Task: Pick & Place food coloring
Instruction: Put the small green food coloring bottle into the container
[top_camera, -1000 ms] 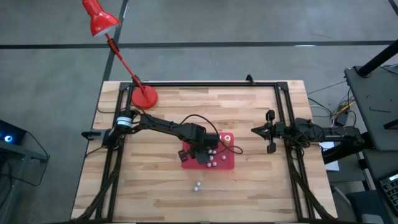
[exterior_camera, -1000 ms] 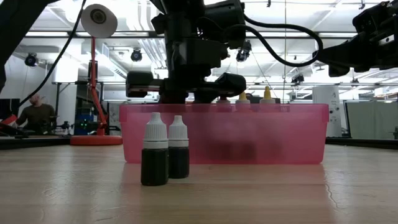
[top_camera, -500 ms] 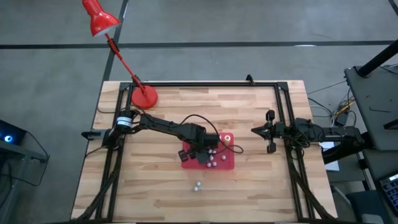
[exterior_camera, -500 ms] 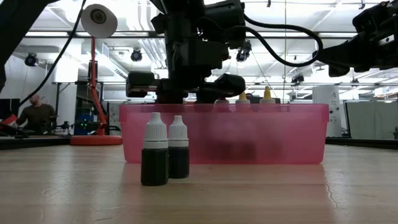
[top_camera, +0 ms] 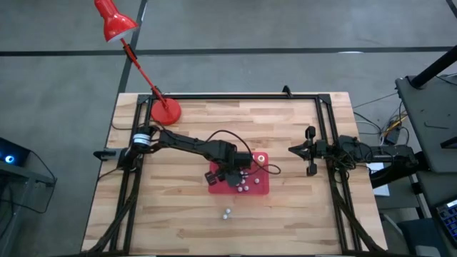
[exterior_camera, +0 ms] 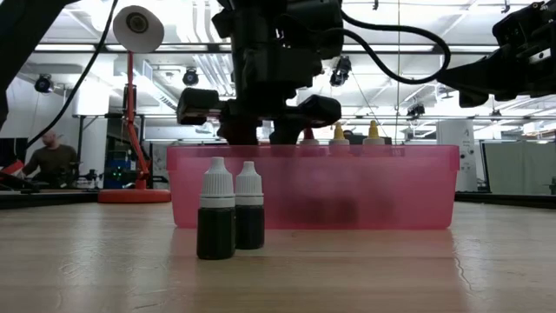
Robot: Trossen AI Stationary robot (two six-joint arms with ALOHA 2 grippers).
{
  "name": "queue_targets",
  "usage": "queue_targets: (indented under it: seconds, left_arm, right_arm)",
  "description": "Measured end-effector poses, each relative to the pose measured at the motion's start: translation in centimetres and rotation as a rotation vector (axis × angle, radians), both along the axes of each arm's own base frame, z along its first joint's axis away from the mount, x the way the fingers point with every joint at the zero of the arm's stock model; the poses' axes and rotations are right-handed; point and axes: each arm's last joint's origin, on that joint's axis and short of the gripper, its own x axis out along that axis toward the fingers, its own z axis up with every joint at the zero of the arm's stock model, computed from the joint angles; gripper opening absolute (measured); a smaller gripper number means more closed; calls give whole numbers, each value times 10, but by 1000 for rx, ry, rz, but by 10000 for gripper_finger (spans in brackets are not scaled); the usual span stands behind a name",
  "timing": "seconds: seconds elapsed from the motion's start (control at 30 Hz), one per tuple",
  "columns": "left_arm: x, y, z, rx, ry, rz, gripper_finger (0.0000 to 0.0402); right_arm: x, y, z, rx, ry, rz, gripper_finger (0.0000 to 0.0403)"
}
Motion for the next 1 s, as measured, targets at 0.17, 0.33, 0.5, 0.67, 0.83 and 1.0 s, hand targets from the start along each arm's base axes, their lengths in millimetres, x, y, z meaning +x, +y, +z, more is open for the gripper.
queue_targets:
  seconds: [0.17, 0.33, 0.5, 0.67, 0.83, 1.0]
  left_arm:
    - [-2, 0, 7, -8, -2, 31, 110]
    - [-8, 0, 14, -13, 17, 56, 110]
    - [-12, -3, 21, -33, 24, 132, 110]
    - [-18, -10, 30, -54, 34, 165, 110]
    - [-23, -23, 40, -71, 22, 190, 110]
    - [-28, -42, 53, -91, 4, 191, 110]
  right_arm:
    - [0, 0, 0, 0, 0, 0, 9]
    - [0, 0, 0, 0, 0, 0, 9]
    - [0, 0, 0, 0, 0, 0, 9]
    - [0, 0, 0, 0, 0, 0, 9]
    - [0, 0, 0, 0, 0, -1, 8]
    - [0, 0, 0, 0, -1, 0, 8]
